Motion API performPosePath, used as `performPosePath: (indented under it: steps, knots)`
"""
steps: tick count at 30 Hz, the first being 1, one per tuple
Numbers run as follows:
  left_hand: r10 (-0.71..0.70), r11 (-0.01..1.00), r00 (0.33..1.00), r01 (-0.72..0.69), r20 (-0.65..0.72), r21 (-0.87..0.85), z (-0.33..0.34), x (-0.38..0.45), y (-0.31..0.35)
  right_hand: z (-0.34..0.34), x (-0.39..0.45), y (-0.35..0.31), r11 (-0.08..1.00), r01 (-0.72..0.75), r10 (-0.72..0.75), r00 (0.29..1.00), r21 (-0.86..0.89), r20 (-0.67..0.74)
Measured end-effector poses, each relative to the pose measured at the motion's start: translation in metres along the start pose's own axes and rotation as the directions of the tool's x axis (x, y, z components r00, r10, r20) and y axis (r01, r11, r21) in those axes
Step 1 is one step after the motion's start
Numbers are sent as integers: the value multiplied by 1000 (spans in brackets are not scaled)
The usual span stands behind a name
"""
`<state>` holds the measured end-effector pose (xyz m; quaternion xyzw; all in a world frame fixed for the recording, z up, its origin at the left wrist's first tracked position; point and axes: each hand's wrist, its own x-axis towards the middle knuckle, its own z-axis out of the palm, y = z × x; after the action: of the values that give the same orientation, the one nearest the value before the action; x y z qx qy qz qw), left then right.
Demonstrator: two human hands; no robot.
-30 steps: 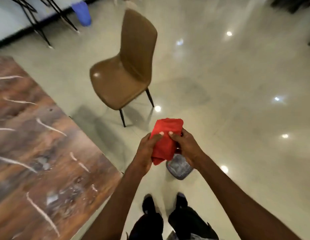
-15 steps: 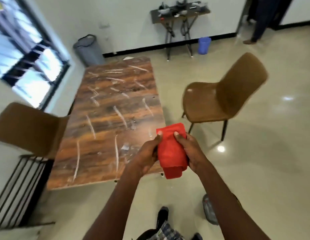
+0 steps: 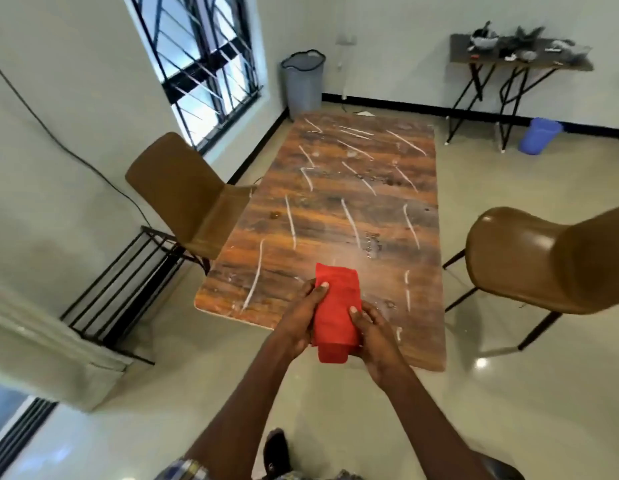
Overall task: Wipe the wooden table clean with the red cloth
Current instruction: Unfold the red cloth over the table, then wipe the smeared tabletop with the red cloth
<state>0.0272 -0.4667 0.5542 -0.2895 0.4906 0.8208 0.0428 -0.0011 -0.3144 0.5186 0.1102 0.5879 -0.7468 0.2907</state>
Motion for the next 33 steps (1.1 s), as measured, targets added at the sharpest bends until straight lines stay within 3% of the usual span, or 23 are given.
performPosePath:
  steps: [4,6,9,15,20,22,26,33]
  knots:
    - [-31,989,999,25,37,148,-67,21,32,66,31,10,955,182,-196,980,-236,-36]
    - [-64,982,998,60,19,177,-98,30,41,94,47,17,875,262,-280,960,-407,16]
    - [-60,984,997,66,-45,163,-132,39,45,117,67,32,757,289,-295,951,-587,89]
    - [2,992,988,17,-152,128,-161,76,53,138,108,20,703,254,-238,964,-665,116]
    - [21,989,974,13,-224,148,-162,111,85,151,145,-11,563,267,-208,962,-782,178]
    - [18,991,970,15,-242,133,-165,121,94,156,160,-18,578,265,-195,963,-772,184]
    - [23,988,948,26,-317,150,-182,138,100,172,175,-19,776,193,-88,976,-600,201]
    - [36,967,953,43,-301,250,-219,146,107,201,188,17,646,249,-125,967,-721,221]
